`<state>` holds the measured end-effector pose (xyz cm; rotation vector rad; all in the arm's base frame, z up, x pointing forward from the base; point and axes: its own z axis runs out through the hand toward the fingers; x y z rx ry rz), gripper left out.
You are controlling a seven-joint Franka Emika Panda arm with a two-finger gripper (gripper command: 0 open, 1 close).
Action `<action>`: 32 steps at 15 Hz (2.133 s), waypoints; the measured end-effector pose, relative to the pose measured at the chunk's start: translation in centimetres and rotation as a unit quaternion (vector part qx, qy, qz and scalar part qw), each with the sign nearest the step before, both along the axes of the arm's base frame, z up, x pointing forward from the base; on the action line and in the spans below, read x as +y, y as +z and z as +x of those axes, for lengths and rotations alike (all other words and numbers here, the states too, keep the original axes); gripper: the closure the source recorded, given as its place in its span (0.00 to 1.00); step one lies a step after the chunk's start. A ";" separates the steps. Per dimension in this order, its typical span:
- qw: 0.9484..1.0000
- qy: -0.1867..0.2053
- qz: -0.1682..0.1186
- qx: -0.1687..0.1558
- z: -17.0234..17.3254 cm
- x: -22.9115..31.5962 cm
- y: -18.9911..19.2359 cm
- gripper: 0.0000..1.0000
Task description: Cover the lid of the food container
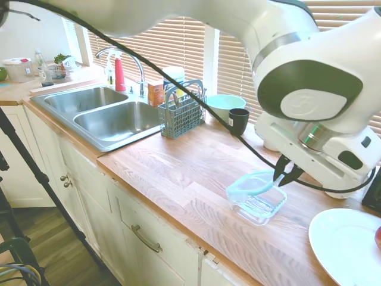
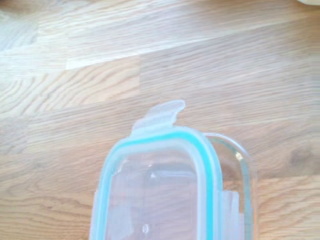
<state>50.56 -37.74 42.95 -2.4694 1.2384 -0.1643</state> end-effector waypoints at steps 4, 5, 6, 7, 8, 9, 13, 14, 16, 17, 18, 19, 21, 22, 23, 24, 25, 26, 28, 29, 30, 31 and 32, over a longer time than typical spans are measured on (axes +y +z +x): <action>1.000 -0.002 0.004 0.013 0.9 -0.4 -2.7 1.00; 1.000 -0.003 0.005 0.014 1.0 -0.4 -3.0 1.00; 1.000 -0.004 0.005 0.015 1.1 -0.5 -3.3 1.00; 1.000 -0.005 0.006 0.015 1.0 -0.6 -3.4 1.00; 1.000 -0.007 0.006 0.015 0.9 -0.8 -3.4 1.00; 1.000 -0.008 0.006 0.015 0.9 -0.8 -3.4 1.00; 1.000 -0.005 0.005 0.015 1.8 -0.2 -4.3 1.00; 1.000 -0.007 0.005 0.016 2.0 0.0 -4.8 1.00; 1.000 -0.011 0.007 0.018 2.5 0.2 -5.7 1.00; 1.000 -0.014 0.008 0.017 2.6 0.3 -6.0 1.00; 1.000 -0.015 0.008 0.016 2.8 0.4 -6.3 1.00; 1.000 -0.015 0.009 0.015 2.9 0.5 -6.3 1.00; 1.000 -0.017 0.009 0.015 3.0 0.6 -6.3 1.00; 1.000 -0.018 0.009 0.015 3.1 0.6 -6.3 1.00; 1.000 -0.019 0.010 0.015 3.1 0.7 -6.3 0.00; 1.000 -0.020 0.010 0.016 3.2 0.7 -6.3 0.00; 1.000 -0.021 0.011 0.016 3.2 0.8 -6.3 0.00; 1.000 -0.021 0.011 0.017 3.3 0.9 -6.3 0.00; 1.000 -0.020 0.010 0.016 3.5 1.2 -6.3 0.00; 1.000 -0.020 0.009 0.015 3.7 1.4 -6.2 0.00; 1.000 -0.020 0.008 0.014 3.8 1.5 -6.1 0.00; 1.000 -0.021 0.008 0.013 3.8 1.6 -5.9 0.00; 1.000 -0.021 0.008 0.013 3.9 1.8 -5.7 0.00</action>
